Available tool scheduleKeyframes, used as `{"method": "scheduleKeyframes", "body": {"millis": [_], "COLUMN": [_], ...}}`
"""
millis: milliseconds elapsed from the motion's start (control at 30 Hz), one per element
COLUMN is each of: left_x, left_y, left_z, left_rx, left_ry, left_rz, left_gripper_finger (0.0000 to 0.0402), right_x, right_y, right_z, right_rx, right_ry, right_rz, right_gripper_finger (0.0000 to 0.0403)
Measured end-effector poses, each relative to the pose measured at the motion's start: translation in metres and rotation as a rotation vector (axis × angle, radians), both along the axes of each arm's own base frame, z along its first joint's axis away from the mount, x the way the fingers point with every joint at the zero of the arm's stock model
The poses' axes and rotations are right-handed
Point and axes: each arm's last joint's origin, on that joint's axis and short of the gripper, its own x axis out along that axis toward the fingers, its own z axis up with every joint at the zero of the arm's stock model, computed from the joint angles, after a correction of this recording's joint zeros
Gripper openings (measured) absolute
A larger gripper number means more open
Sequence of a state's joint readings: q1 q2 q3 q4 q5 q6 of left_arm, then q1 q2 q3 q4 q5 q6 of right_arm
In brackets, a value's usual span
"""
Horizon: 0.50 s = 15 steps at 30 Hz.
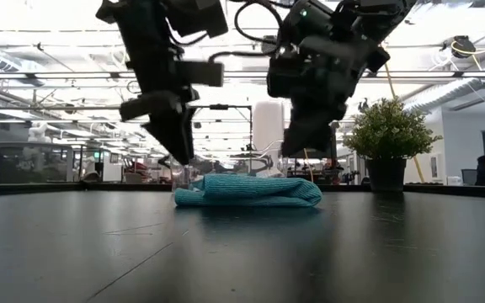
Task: Fold microfiber towels
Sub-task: Fold the blue microfiber towel
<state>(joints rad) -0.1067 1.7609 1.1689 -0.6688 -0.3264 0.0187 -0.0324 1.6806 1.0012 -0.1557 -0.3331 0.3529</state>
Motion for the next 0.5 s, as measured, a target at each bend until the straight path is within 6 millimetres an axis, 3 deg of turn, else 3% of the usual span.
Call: {"method": "scheduleKeyframes", "body": {"millis": [133, 300, 500], "left_x": [-0.016, -0.039, -0.064], "left_y": [-0.005, -0.008, -0.009], "left_z": [0.015, 0.050, 0.082], "left_rx": [-0.032, -0.065, -0.099], "left_ry": [0.011, -0.070, -0.156], "left_rz": [0.074, 0.181, 0.249], "left_gripper_finger": [0.0136, 0.0136, 0.0136], "right_x": [-0.001, 0.009, 0.019], "right_y": [0.019, 0.033, 0.032], "right_z": [0.002, 0.020, 0.035], "right_rx": [0.028, -0.040, -0.236], "right_ry": [0.004, -0.079, -0.169], "right_rz": [0.116, 0.240, 0.257], "right_gripper_finger": [0.0000, 0.0005, 0.0060]}}
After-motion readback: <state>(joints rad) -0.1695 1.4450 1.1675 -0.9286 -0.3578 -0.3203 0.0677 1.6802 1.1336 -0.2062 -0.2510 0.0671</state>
